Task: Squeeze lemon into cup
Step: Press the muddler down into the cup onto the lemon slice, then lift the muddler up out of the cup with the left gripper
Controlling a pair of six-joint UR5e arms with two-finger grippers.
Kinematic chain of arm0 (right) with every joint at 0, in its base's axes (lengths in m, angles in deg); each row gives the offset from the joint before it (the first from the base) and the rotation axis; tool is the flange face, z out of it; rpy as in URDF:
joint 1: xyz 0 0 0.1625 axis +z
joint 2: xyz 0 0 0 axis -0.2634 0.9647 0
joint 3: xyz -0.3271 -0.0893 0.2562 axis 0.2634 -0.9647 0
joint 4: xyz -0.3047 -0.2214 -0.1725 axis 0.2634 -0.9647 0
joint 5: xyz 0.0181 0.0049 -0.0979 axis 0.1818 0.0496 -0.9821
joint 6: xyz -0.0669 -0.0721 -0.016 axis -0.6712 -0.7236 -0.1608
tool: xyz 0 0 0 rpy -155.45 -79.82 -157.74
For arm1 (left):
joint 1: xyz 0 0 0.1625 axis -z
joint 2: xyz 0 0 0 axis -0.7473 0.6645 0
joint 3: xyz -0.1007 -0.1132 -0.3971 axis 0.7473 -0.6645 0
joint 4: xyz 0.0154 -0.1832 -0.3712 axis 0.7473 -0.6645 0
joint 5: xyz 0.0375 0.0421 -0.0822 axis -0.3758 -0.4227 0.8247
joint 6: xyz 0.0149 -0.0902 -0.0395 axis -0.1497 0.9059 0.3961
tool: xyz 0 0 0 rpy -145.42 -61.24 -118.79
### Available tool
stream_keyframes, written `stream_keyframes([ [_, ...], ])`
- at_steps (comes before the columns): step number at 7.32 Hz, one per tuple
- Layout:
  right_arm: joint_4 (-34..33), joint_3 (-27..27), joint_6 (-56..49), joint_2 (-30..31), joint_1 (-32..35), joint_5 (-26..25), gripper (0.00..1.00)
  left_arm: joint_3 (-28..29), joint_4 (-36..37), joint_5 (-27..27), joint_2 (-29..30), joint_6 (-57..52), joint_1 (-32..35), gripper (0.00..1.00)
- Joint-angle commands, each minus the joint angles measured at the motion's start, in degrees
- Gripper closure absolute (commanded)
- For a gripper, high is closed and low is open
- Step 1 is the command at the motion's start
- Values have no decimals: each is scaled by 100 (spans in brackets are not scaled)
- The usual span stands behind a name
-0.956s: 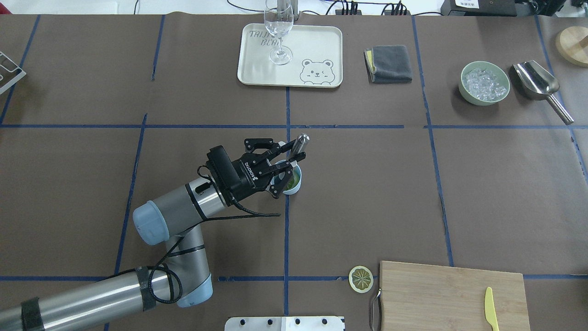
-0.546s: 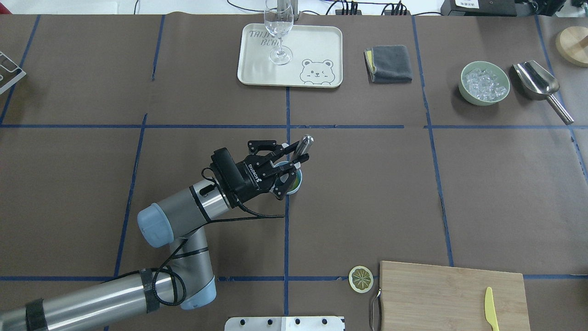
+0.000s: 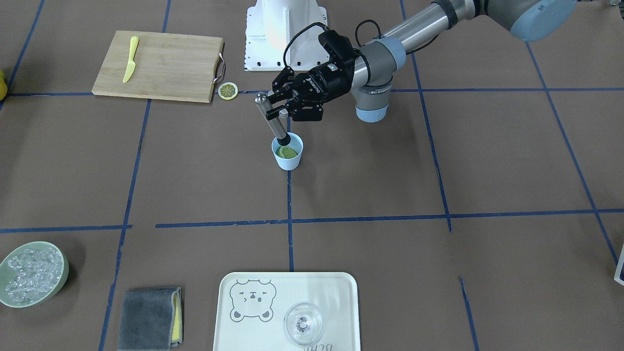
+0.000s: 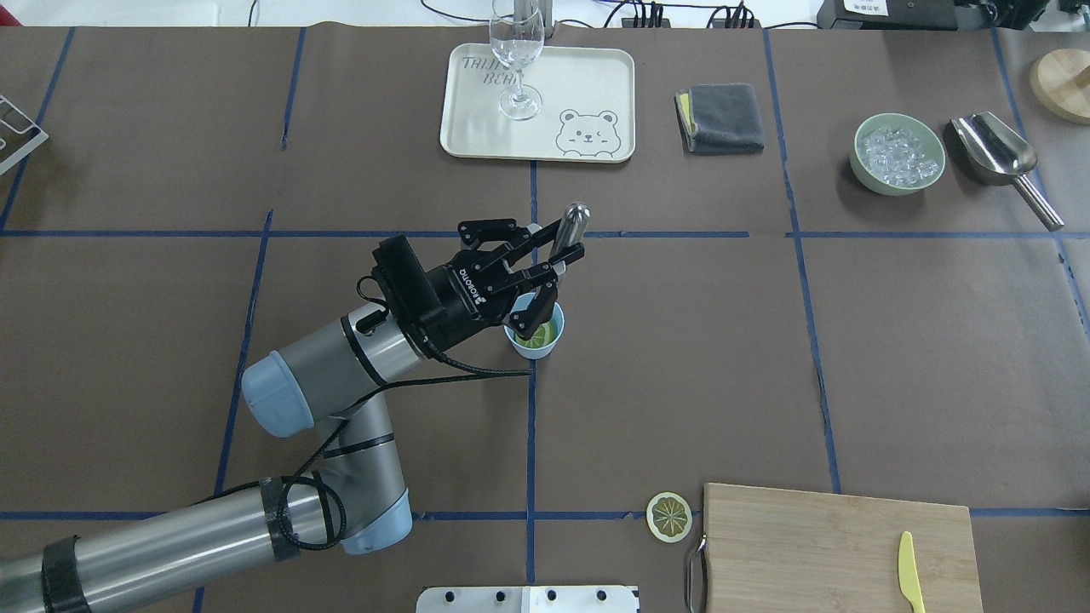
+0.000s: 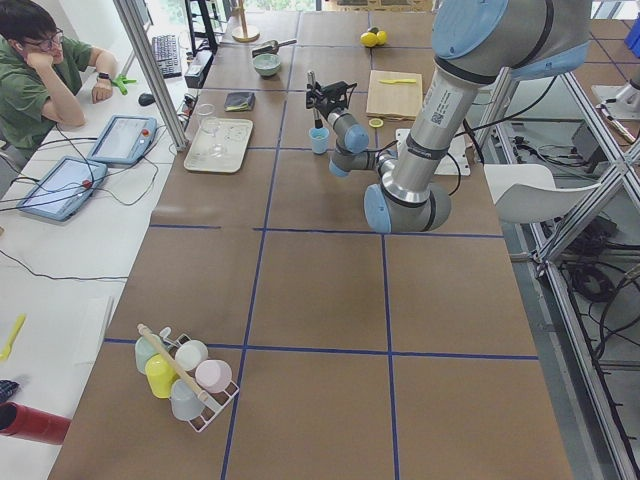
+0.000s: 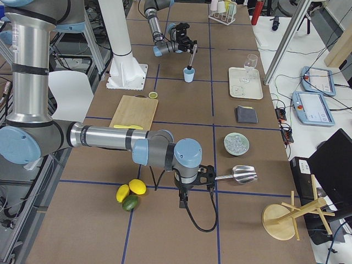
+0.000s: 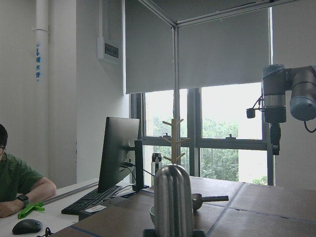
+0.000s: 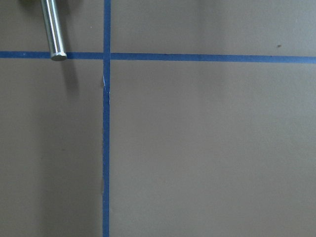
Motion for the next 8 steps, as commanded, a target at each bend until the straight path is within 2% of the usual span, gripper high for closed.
stream_keyframes([
  [1, 0, -3, 9, 8, 0, 9, 0, -323, 484, 5, -23, 372, 171, 100],
  [4, 0, -12, 9, 26, 0, 18, 0, -1552, 3695, 13, -155, 724, 400, 100],
  [6, 0, -12, 0, 43, 0, 18, 0, -2010, 5541, 22, -199, 839, 453, 100],
  [7, 0, -21, 0, 43, 0, 18, 0, -2221, 6325, 153, -208, 900, 497, 100],
  [8, 0, -56, -9, 35, 0, 18, 0, -2224, 7081, 632, -225, 944, 767, 100],
])
